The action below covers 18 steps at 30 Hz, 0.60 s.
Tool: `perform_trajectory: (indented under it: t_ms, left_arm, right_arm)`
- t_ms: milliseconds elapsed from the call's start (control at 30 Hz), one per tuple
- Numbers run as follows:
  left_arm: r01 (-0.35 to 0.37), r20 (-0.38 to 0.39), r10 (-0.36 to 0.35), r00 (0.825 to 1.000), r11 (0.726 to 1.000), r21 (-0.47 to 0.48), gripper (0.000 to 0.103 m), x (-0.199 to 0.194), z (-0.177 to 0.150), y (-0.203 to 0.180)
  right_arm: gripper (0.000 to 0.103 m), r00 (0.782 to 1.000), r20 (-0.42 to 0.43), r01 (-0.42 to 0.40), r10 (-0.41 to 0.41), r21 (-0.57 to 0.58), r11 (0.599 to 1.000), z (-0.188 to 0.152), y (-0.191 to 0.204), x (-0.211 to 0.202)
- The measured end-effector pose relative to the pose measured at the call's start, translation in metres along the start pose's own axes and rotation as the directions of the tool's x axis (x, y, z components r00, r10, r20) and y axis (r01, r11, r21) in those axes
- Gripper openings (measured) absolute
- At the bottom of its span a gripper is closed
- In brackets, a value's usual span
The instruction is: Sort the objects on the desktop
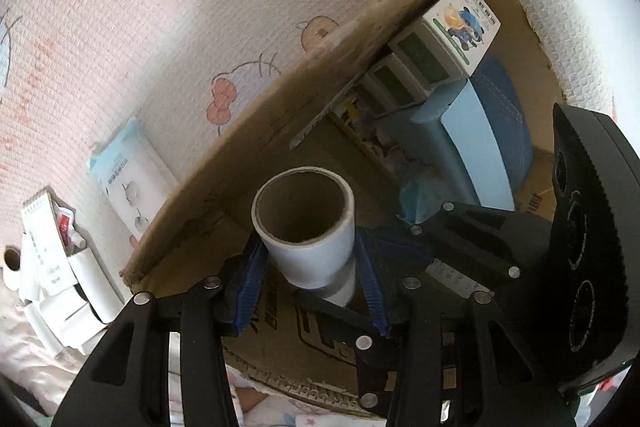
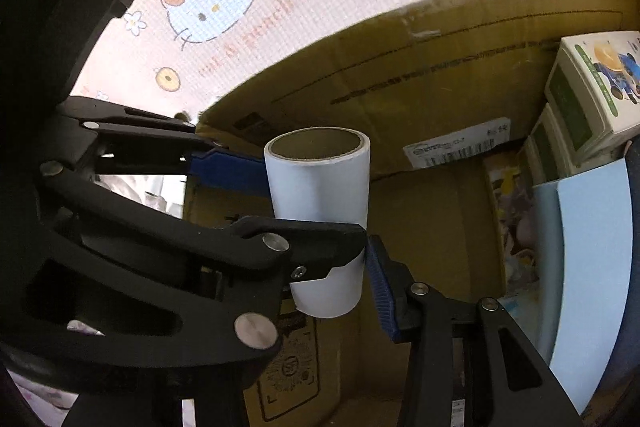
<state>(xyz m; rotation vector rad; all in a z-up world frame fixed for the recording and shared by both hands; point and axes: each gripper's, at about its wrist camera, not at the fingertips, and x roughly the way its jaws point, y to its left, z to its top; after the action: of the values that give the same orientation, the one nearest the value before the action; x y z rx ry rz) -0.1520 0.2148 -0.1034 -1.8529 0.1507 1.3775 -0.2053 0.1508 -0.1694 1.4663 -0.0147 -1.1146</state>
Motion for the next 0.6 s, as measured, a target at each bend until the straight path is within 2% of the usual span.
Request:
perform_trajectory:
  t_ms: [133, 200, 233, 367, 467, 533, 600]
  left_arm:
    - [0.011, 0.003, -0.011, 1.000, 1.000, 0.005, 0.050, -0.003, 0.000, 0.003]
    - [0.014, -0.002, -0.014, 1.000, 0.999, 0.040, 0.049, -0.004, -0.003, 0.001]
    - [0.012, -0.006, -0.012, 1.000, 0.999, 0.050, 0.049, -0.005, -0.004, 0.001]
    - [-0.002, -0.018, 0.003, 1.000, 0.996, 0.087, 0.048, -0.007, -0.004, 0.000]
    - [-0.001, -0.021, 0.002, 1.000, 0.998, 0.062, 0.049, -0.012, -0.001, 0.005]
    - [-0.024, 0.002, 0.024, 1.000, 0.998, 0.055, 0.049, -0.020, 0.001, 0.010]
    - [-0.014, 0.028, 0.013, 1.000, 0.998, 0.063, 0.047, -0.030, 0.002, 0.015]
  right_arm:
    - [0.040, 1.000, -0.025, -0.017, 0.018, 0.013, 1.000, -0.006, -0.006, 0.001]
    - [0.040, 0.999, -0.034, -0.019, 0.019, 0.010, 1.000, -0.009, -0.007, 0.001]
    - [0.040, 0.997, -0.065, -0.037, 0.036, -0.015, 0.999, -0.010, -0.005, 0.002]
    - [0.040, 0.995, -0.103, -0.012, 0.007, -0.055, 0.998, -0.010, 0.001, 0.008]
    - [0.040, 0.994, -0.105, -0.025, 0.020, -0.047, 0.999, -0.009, -0.001, 0.008]
    - [0.040, 0.993, -0.115, -0.017, 0.012, -0.042, 0.999, -0.009, -0.003, 0.008]
    - [0.040, 0.991, -0.131, 0.004, -0.011, -0.051, 0.999, -0.010, -0.006, 0.012]
